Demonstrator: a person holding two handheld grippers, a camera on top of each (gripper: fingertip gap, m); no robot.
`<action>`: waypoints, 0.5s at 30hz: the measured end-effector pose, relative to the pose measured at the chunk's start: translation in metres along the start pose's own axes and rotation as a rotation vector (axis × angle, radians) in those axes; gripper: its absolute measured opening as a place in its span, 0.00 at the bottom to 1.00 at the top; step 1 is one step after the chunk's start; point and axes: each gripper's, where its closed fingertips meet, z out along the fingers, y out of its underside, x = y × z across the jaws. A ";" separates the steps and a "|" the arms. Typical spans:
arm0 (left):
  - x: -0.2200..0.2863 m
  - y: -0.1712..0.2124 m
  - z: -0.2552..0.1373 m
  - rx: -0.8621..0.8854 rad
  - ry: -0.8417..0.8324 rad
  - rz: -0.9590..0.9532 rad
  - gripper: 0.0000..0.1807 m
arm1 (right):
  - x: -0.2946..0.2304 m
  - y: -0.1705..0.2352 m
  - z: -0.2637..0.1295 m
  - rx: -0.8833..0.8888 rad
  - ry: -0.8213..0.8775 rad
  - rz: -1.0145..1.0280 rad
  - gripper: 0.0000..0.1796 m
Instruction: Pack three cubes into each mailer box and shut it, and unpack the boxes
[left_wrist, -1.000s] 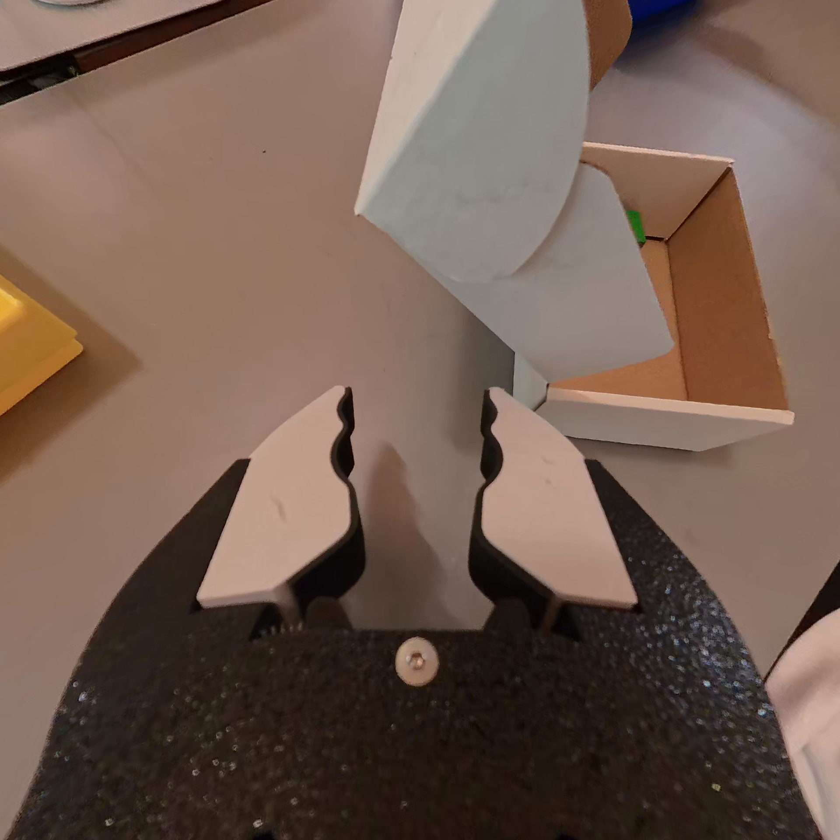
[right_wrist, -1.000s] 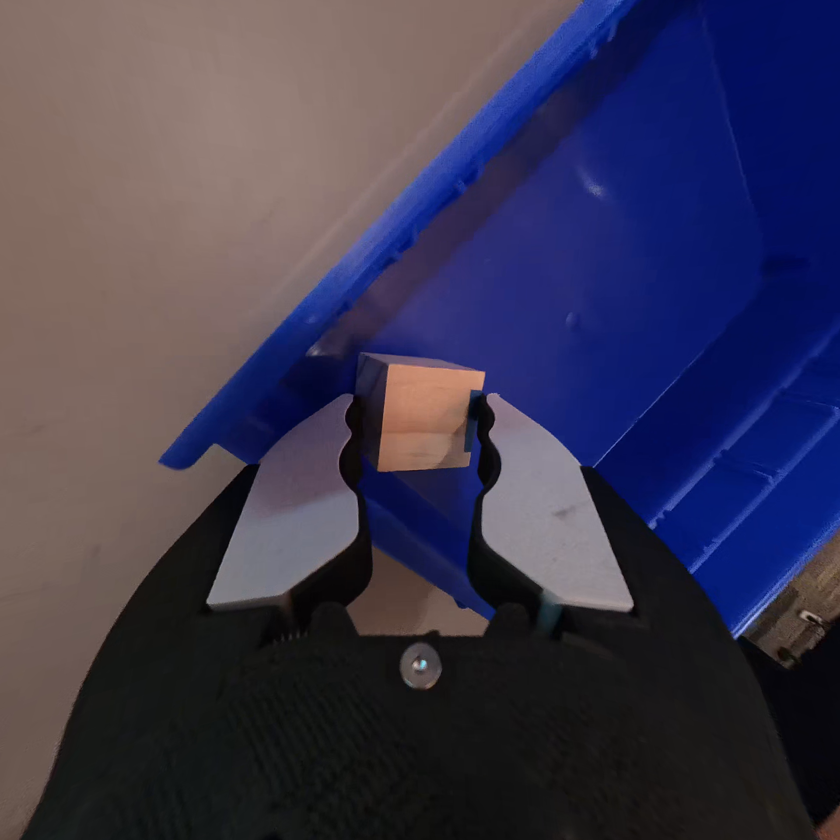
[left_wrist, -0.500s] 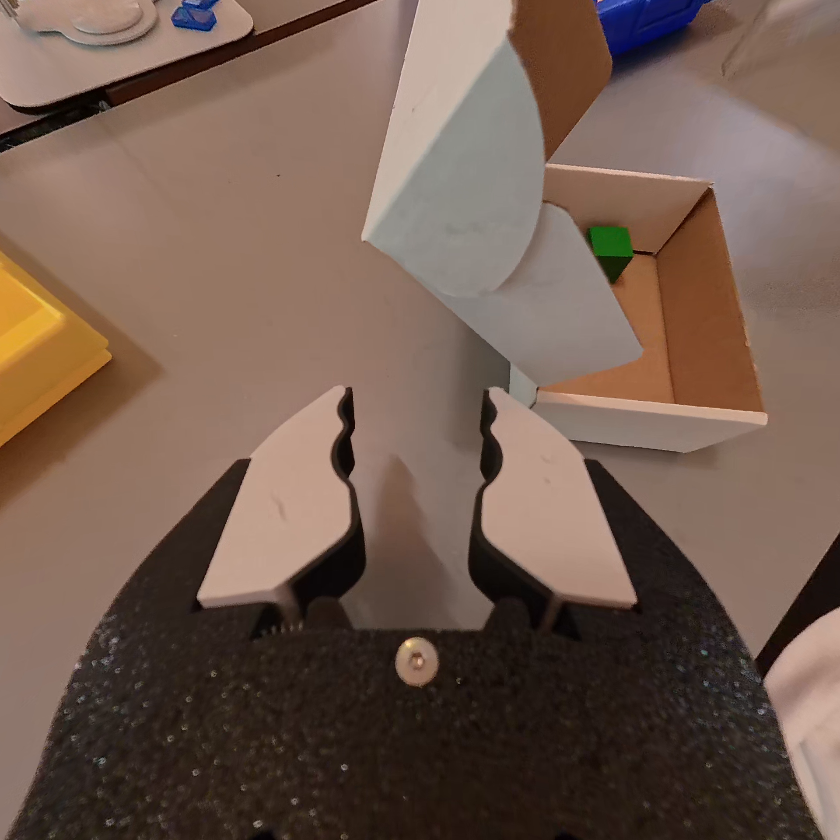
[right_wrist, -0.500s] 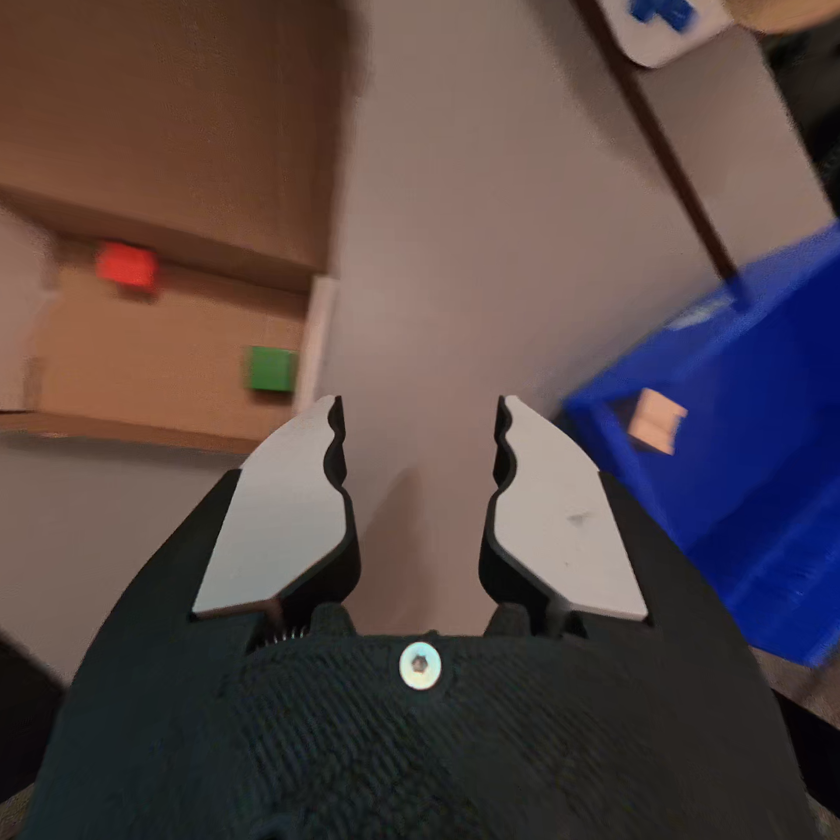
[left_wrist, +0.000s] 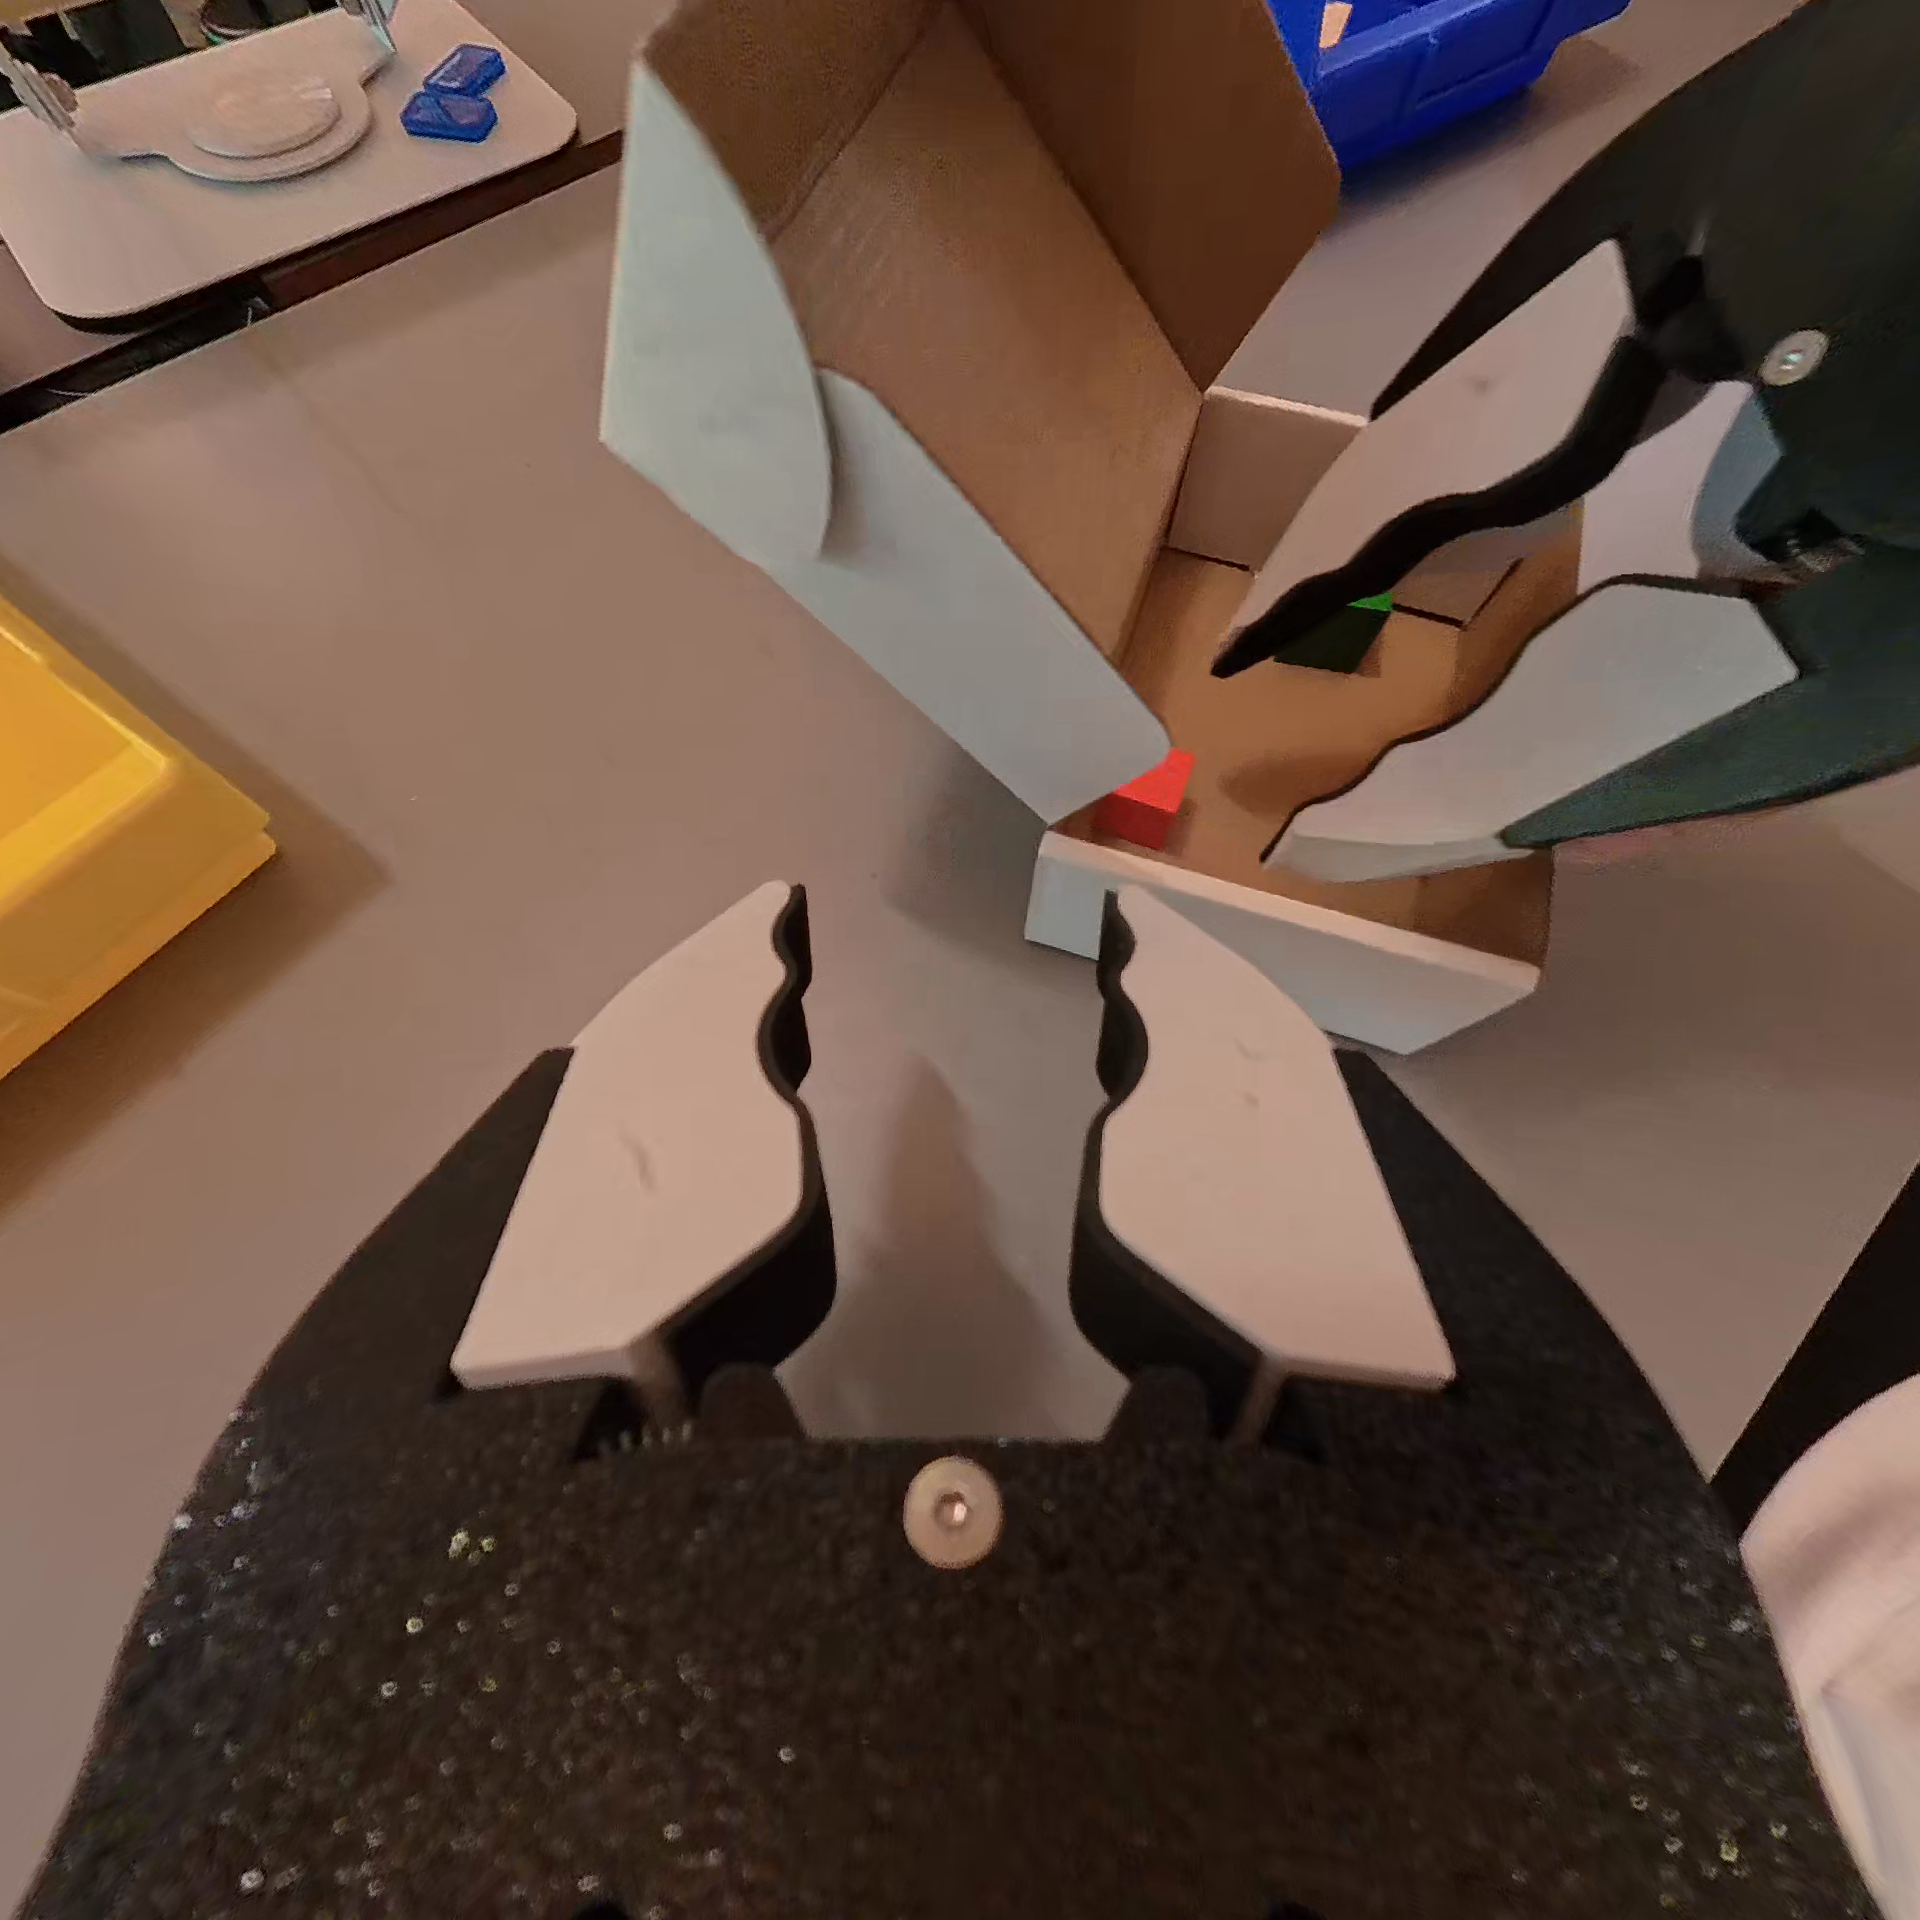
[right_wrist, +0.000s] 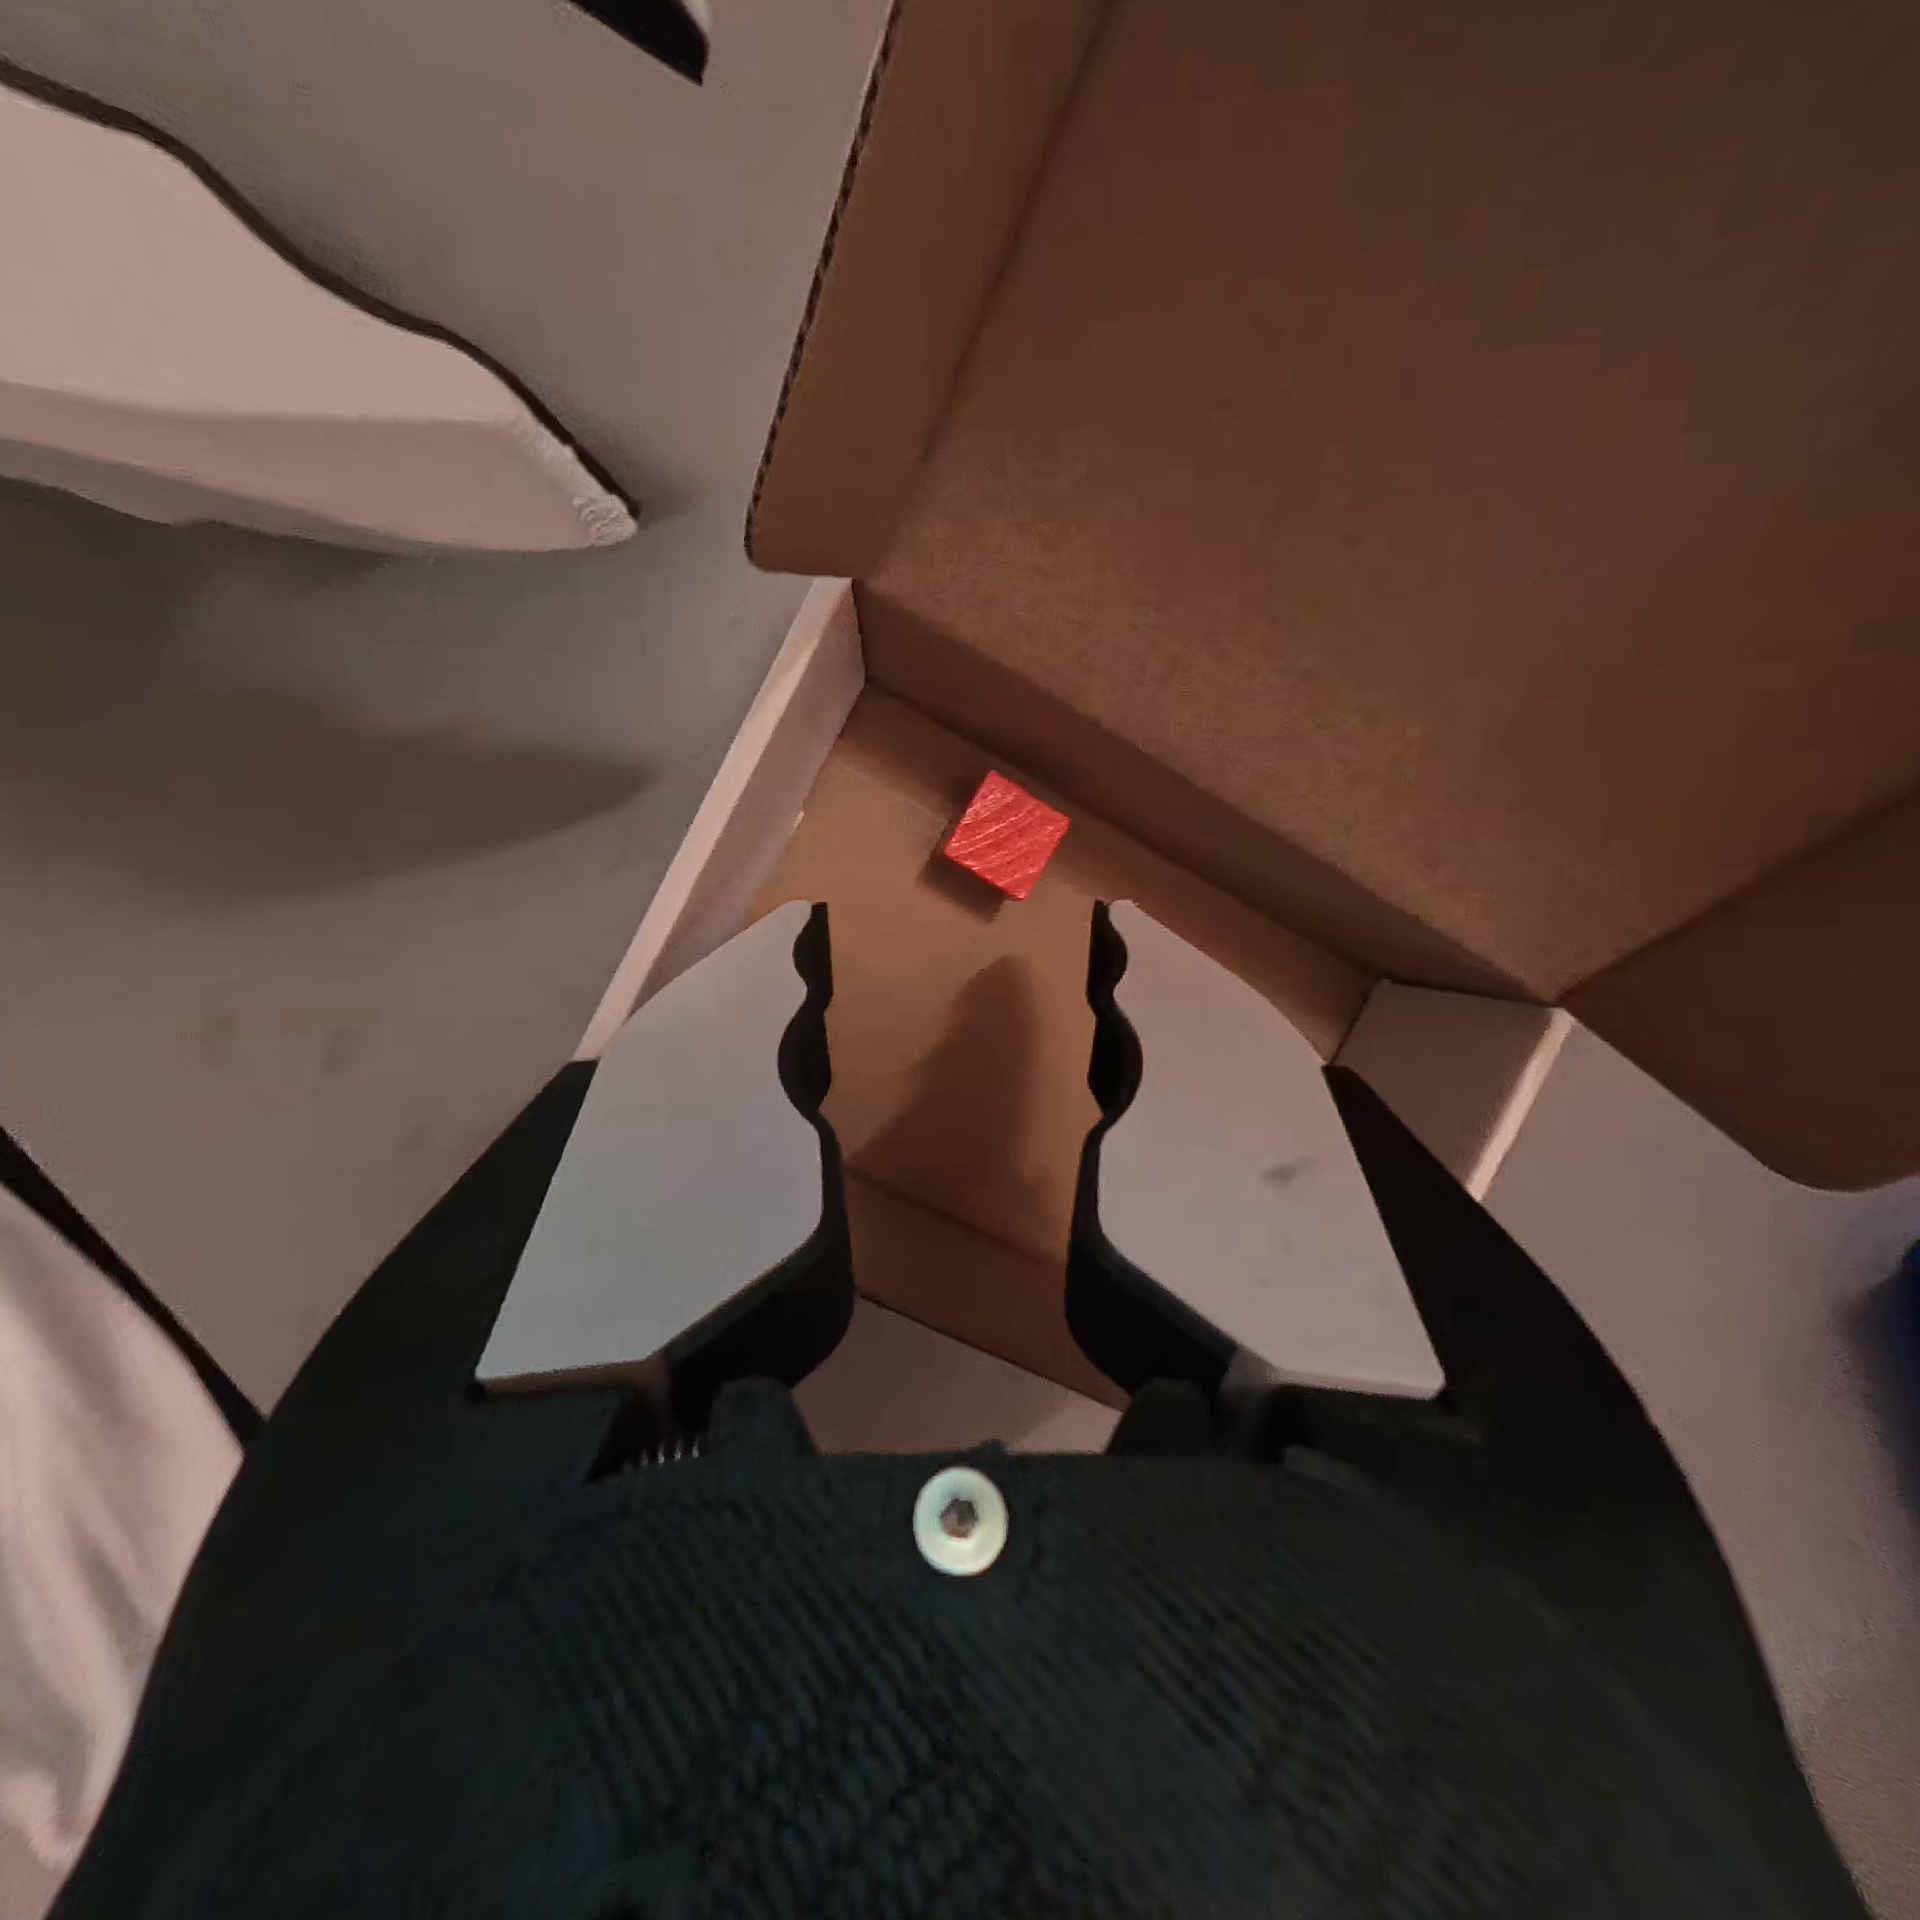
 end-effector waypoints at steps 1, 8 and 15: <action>0.000 0.000 0.000 -0.001 0.002 -0.001 0.29 | -0.001 0.001 0.001 -0.026 -0.022 0.004 0.27; -0.001 0.002 0.003 -0.004 0.011 -0.010 0.29 | 0.018 -0.009 0.003 -0.090 -0.008 0.152 0.26; -0.009 0.003 0.001 0.006 0.015 -0.049 0.29 | 0.008 -0.002 0.021 -0.213 -0.072 0.214 0.29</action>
